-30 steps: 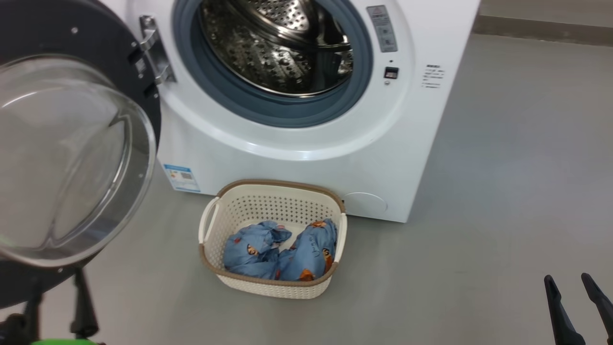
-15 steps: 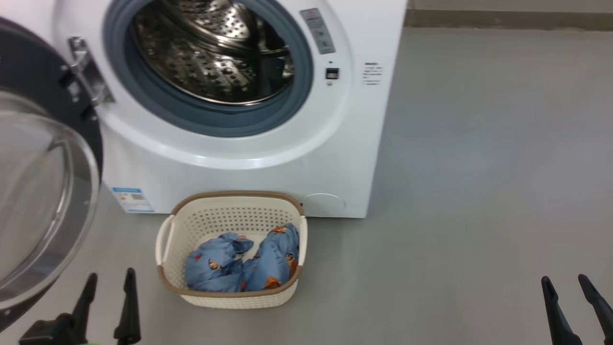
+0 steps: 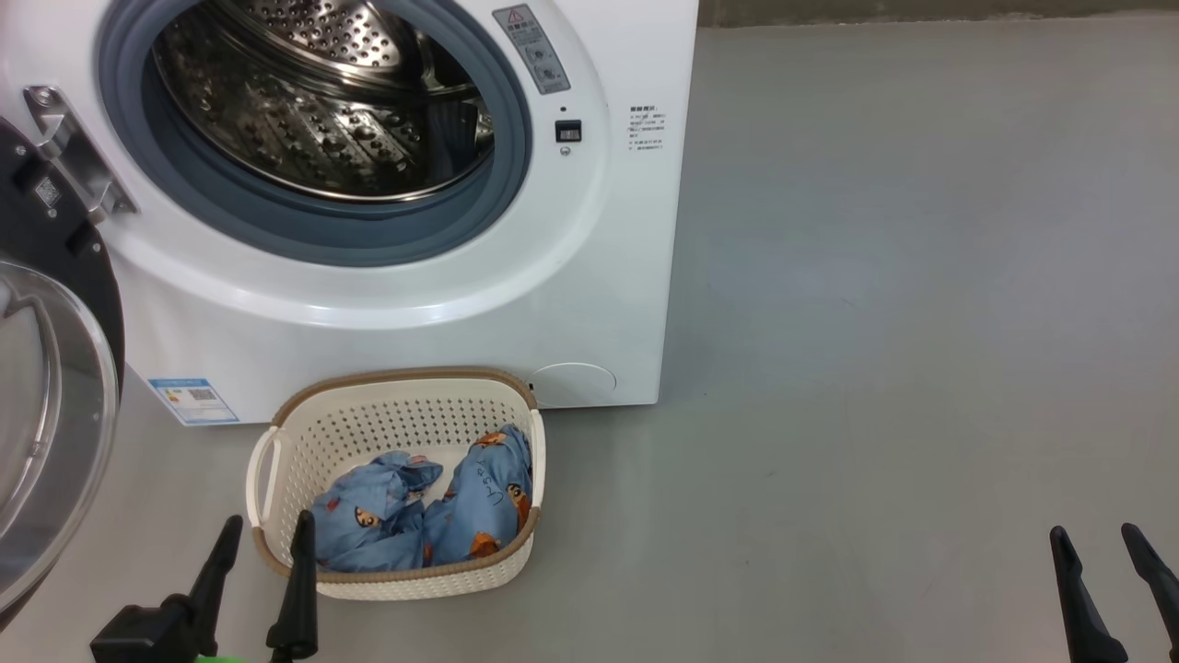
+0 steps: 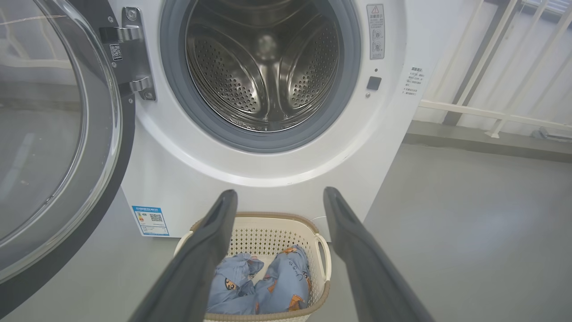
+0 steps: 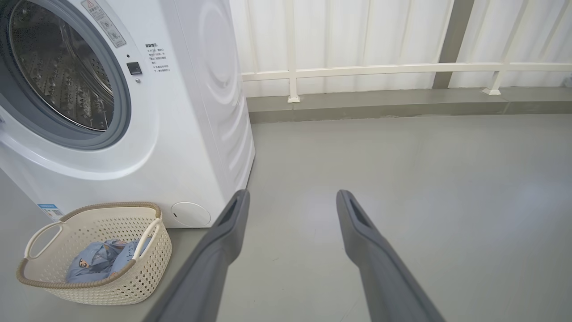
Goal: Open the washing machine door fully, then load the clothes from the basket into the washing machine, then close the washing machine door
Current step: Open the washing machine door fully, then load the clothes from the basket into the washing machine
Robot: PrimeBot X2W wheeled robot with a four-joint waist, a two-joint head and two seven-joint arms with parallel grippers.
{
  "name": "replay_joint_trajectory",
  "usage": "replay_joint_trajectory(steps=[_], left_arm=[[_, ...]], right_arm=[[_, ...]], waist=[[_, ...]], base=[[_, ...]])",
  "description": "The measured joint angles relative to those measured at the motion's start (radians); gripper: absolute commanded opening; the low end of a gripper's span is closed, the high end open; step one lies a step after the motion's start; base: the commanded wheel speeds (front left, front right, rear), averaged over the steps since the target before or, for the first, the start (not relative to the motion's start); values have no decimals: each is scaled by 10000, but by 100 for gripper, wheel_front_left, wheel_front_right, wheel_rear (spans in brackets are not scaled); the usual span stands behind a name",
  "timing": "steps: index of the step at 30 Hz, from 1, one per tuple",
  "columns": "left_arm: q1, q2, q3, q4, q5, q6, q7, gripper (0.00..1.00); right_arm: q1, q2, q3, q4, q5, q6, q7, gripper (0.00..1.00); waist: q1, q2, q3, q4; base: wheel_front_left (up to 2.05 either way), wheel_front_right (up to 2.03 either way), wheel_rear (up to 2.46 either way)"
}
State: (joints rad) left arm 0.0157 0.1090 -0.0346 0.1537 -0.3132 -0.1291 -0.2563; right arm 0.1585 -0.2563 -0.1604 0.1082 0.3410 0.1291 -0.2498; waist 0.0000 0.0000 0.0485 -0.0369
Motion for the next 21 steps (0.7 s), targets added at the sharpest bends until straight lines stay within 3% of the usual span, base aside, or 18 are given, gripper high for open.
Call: replay_joint_trajectory(steps=[13, 21], left_arm=[[-196, 29, -221, 314, -617, 0, 2, 100], [-376, 92, -320, 328, -802, 0, 2, 100]], right_arm=[[-35, 58, -81, -4, 0, 0, 0, 100], [-218, 56, -90, -6, 0, 0, 0, 100]], waist=[[0, 0, 121, 80], [1, 0, 301, 108]], base=[[1, -5, 4], [47, -132, 86]])
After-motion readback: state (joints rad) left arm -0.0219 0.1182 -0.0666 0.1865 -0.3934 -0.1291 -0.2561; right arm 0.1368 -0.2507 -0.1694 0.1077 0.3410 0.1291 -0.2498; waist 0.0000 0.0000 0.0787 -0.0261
